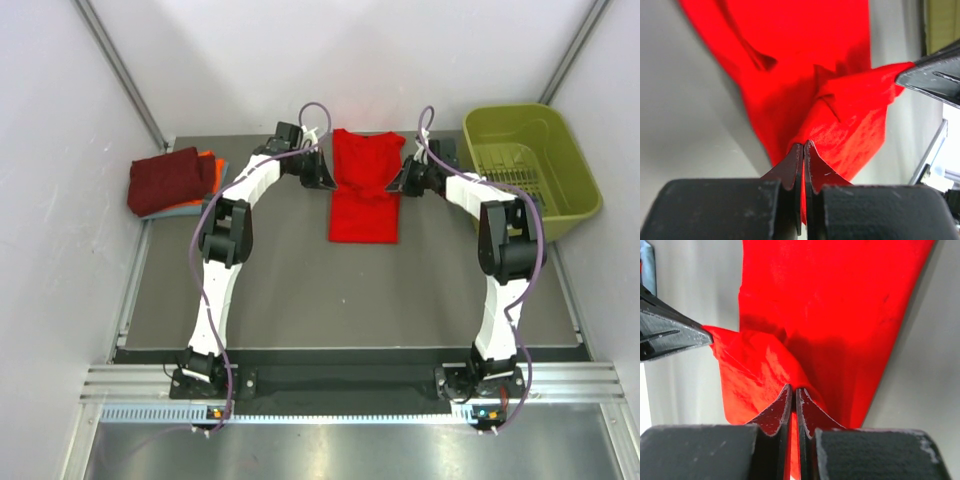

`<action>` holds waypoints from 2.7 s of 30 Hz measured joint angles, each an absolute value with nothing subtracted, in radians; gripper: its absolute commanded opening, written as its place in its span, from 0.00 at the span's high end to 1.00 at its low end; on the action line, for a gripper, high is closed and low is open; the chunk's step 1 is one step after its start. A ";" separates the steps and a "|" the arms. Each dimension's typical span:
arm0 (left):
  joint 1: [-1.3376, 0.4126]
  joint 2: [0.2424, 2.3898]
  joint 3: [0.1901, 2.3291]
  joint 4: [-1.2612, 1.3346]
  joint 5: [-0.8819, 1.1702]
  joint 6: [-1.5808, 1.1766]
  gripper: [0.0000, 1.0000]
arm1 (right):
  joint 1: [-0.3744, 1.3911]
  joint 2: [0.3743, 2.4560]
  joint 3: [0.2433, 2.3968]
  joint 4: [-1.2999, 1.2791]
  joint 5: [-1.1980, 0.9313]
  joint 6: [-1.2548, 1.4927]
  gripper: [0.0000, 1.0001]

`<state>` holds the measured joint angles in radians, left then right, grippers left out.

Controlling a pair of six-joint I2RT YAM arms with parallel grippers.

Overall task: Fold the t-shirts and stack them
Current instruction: Fold the tshirt

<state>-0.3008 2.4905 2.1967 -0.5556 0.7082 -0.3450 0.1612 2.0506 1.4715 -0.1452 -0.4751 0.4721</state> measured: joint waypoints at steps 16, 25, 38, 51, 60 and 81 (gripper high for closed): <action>-0.302 2.545 2.273 -0.522 0.689 -0.346 1.00 | 0.162 2.073 1.514 -0.140 -0.431 0.452 1.00; -0.303 2.546 2.291 -0.514 0.674 -0.341 0.71 | 0.162 2.073 1.514 -0.140 -0.407 0.445 1.00; -0.291 2.433 2.131 -0.550 0.590 -0.334 0.40 | 0.148 1.973 1.394 -0.142 -0.395 0.416 0.54; -0.265 2.261 1.744 -0.551 0.737 -0.501 0.38 | 0.123 1.811 1.059 -0.138 -0.556 0.509 0.52; -0.288 2.317 1.736 -0.509 0.801 -0.587 0.38 | 0.100 1.825 1.041 -0.134 -0.571 0.527 0.52; -0.306 2.322 1.702 -0.501 0.852 -0.604 0.43 | 0.109 1.871 1.022 -0.088 -0.588 0.574 0.55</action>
